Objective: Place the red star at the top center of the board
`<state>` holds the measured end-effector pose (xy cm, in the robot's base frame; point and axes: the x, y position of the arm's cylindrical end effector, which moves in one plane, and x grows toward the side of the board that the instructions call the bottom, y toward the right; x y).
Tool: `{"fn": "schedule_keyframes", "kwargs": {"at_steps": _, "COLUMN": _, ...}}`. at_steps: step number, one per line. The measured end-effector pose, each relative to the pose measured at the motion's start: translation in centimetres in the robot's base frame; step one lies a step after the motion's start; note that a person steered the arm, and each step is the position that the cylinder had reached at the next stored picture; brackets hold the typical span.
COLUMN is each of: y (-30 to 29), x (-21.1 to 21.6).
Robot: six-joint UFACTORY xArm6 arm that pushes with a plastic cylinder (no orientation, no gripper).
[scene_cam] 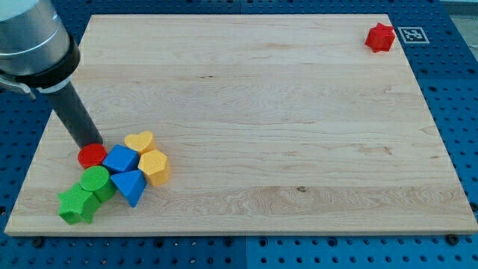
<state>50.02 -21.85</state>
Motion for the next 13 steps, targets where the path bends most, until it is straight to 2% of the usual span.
{"fn": "schedule_keyframes", "kwargs": {"at_steps": 1, "y": -0.2, "x": -2.3}}
{"fn": "schedule_keyframes", "kwargs": {"at_steps": 2, "y": 2.1, "x": -5.3}}
{"fn": "schedule_keyframes", "kwargs": {"at_steps": 4, "y": 19.2, "x": -3.5}}
{"fn": "schedule_keyframes", "kwargs": {"at_steps": 5, "y": 23.7, "x": -2.3}}
{"fn": "schedule_keyframes", "kwargs": {"at_steps": 7, "y": 23.8, "x": -2.3}}
{"fn": "schedule_keyframes", "kwargs": {"at_steps": 8, "y": 27.4, "x": -2.3}}
{"fn": "schedule_keyframes", "kwargs": {"at_steps": 9, "y": 35.8, "x": -2.6}}
{"fn": "schedule_keyframes", "kwargs": {"at_steps": 10, "y": 45.3, "x": -6.7}}
{"fn": "schedule_keyframes", "kwargs": {"at_steps": 11, "y": 51.8, "x": -13.1}}
{"fn": "schedule_keyframes", "kwargs": {"at_steps": 12, "y": 54.6, "x": -18.9}}
{"fn": "schedule_keyframes", "kwargs": {"at_steps": 13, "y": 54.6, "x": -19.2}}
